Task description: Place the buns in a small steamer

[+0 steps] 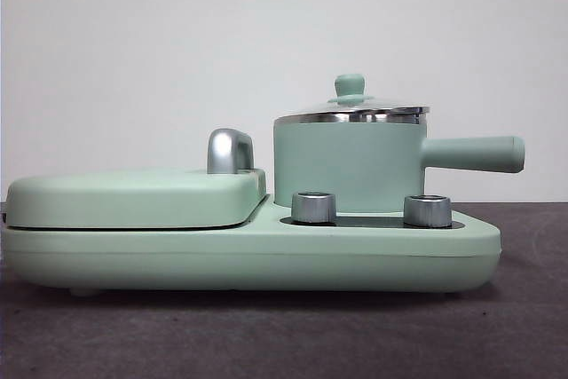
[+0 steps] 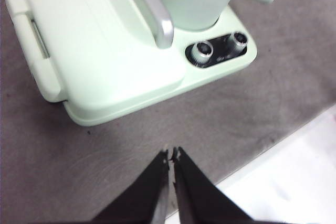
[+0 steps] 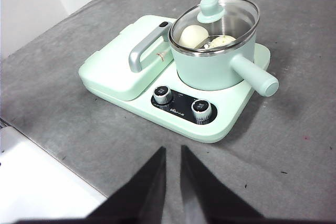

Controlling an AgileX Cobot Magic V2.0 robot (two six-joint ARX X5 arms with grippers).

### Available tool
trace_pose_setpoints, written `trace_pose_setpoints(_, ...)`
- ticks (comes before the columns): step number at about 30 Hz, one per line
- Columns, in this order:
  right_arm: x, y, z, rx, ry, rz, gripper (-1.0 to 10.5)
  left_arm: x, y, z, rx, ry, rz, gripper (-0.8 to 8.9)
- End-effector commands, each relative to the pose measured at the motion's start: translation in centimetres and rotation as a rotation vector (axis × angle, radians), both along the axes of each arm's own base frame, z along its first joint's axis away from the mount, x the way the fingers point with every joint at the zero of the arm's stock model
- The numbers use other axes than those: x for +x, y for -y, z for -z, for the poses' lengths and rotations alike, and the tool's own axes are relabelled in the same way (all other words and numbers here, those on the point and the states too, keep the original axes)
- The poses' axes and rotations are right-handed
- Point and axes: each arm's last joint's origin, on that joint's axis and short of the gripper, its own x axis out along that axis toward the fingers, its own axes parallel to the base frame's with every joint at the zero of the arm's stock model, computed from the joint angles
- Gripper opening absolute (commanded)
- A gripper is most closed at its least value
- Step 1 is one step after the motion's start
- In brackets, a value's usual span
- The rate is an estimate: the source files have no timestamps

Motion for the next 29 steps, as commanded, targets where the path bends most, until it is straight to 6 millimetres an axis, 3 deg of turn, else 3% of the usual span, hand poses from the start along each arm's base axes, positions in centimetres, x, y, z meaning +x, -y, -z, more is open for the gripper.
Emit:
trace_pose_setpoints(1,-0.1,0.1,-0.3,0.009,0.014,-0.006,0.3,-0.2,-0.2,-0.5,-0.041,0.023,-0.006,0.07)
trace_pose_setpoints(13,-0.1,0.1,-0.3,0.010,0.015,-0.006,0.3,-0.4,-0.4,-0.2,-0.052,0.035,-0.019,0.07)
trace_pose_setpoints(22,-0.1,0.1,-0.3,0.010,0.015,-0.006,0.3,-0.8,-2.4,1.9,-0.084,0.099,-0.361,0.07)
trace_pose_setpoints(26,-0.1,0.1,-0.3,0.010,0.015,-0.006,0.3,-0.5,-3.1,4.1,0.003,0.294,-0.468,0.07)
trace_pose_setpoints(29,-0.1,0.1,-0.3,0.010,0.015,-0.006,0.3,0.8,-3.3,6.2,0.077,0.490,-0.501,0.07)
